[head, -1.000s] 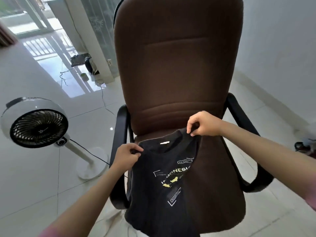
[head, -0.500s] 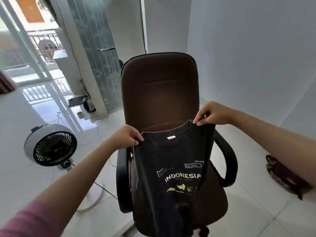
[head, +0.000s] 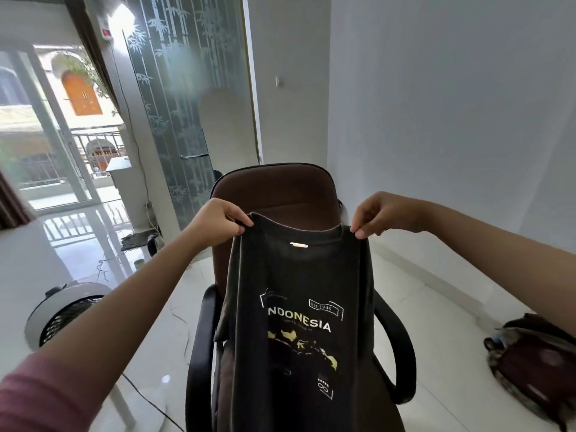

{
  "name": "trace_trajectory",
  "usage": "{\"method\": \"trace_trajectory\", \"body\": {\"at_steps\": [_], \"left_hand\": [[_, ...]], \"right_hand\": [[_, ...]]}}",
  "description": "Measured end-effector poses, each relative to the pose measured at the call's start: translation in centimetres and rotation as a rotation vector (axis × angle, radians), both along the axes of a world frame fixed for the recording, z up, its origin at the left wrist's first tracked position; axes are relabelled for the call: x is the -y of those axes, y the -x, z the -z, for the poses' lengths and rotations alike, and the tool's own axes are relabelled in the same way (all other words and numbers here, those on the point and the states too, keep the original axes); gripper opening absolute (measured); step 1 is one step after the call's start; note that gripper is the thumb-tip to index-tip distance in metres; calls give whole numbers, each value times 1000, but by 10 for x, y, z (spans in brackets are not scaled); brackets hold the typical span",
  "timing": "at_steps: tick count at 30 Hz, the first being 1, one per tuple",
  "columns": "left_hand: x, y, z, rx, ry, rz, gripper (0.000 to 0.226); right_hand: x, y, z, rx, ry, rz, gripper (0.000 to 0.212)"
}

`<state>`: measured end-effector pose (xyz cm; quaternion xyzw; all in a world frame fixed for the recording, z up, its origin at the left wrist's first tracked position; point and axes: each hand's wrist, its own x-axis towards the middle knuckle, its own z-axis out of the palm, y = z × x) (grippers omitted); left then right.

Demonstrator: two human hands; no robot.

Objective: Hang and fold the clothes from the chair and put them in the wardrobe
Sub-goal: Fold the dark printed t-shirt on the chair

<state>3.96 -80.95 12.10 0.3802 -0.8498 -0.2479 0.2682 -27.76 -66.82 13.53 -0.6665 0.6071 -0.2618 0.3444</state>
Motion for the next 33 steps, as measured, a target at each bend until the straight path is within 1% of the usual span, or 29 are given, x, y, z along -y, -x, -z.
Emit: {"method": "trace_trajectory", "body": {"at_steps": [2, 6, 8, 11, 15, 19, 22, 25, 30, 33], "left_hand": [[0, 7, -4, -11, 20, -7, 24], [3, 20, -11, -22, 57, -27, 17], [4, 25, -17, -44, 79, -38, 13], [2, 35, -29, -62, 143, -36, 12], [2, 46, -46, -73, 196, -46, 16], [2, 50, -60, -72, 221, -31, 16], [2, 54, -68, -99, 259, -16, 18], [5, 56, -74, -139, 277, -17, 20], [5, 61, -78, -199, 270, -5, 17], [1, 64, -76, -244, 252, 31, 13]], "right_hand": [[-2, 7, -3, -15, 23, -11, 17], [-4, 16, -10, -52, 27, -6, 15], [-5, 19, -16, -119, 49, 15, 16], [-5, 24, -28, -277, 113, 59, 22], [-6, 33, -39, -326, 178, 128, 25], [-7, 39, -48, -284, 297, 207, 27], [-4, 43, -52, -270, 506, 306, 34], [1, 45, -56, -324, 704, 387, 36], [0, 44, -67, -390, 799, 391, 22], [-1, 45, -71, -414, 828, 363, 25]]}}
